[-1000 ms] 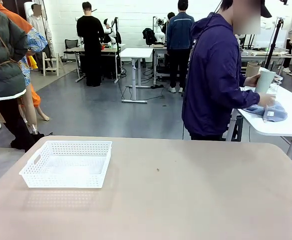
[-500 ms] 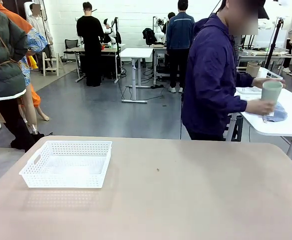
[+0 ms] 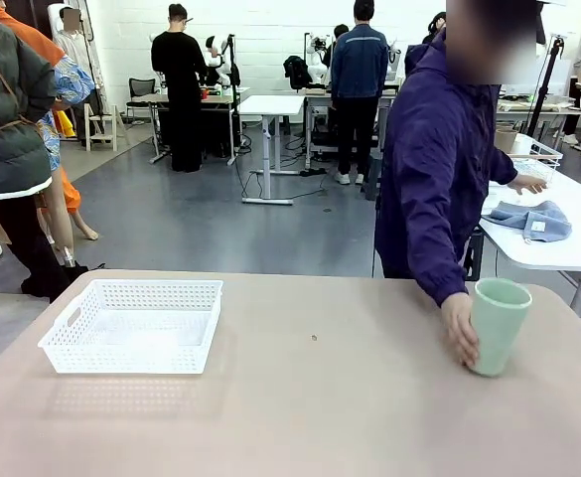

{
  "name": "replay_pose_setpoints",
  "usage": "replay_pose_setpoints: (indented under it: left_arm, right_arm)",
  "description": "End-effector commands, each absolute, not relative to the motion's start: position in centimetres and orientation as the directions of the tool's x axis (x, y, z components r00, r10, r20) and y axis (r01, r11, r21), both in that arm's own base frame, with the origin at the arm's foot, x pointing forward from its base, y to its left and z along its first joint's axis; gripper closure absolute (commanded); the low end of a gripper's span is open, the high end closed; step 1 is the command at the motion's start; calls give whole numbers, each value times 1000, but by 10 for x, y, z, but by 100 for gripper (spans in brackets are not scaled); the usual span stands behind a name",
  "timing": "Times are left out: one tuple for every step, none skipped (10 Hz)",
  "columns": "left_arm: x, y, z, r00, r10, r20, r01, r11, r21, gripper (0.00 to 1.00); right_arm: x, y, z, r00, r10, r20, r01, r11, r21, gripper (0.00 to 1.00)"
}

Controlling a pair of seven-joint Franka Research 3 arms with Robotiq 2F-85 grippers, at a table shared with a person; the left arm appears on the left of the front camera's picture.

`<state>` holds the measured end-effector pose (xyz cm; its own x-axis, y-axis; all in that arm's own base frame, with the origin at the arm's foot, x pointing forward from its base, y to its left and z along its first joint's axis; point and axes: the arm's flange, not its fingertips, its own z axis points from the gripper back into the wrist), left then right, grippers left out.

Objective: Clean and organize the cups into the basket.
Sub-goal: Pick up the Organizing basket and move it to the center of the table, then pick up the Reusable plastic cup from the right side of the table and place it inside the Organizing basket.

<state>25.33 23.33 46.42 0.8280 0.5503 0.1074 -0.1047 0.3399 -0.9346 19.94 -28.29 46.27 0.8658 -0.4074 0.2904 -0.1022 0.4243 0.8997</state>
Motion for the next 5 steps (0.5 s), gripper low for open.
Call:
replay_pose_setpoints:
  left_arm:
    - [253, 237, 467, 832, 546, 101, -101, 328, -939, 0]
    - [253, 233, 464, 828, 550, 107, -105, 340, -935, 0]
    - [261, 231, 472, 856, 494, 154, -77, 416, -906, 0]
    - [273, 229, 478, 878, 453, 153, -108, 500, -859, 0]
    - [281, 221, 491, 905, 383, 185, -104, 621, -777, 0]
  right_arm:
    - [199, -283, 463, 866, -407, 290, -102, 424, 900, 0]
    - [205, -282, 463, 857, -219, 466, -361, 391, 847, 0]
    - [213, -276, 458, 784, -62, 617, -555, 373, 743, 0]
    - [224, -271, 453, 698, 60, 714, -681, 366, 634, 0]
    - [237, -266, 447, 586, 176, 791, -792, 334, 512, 0]
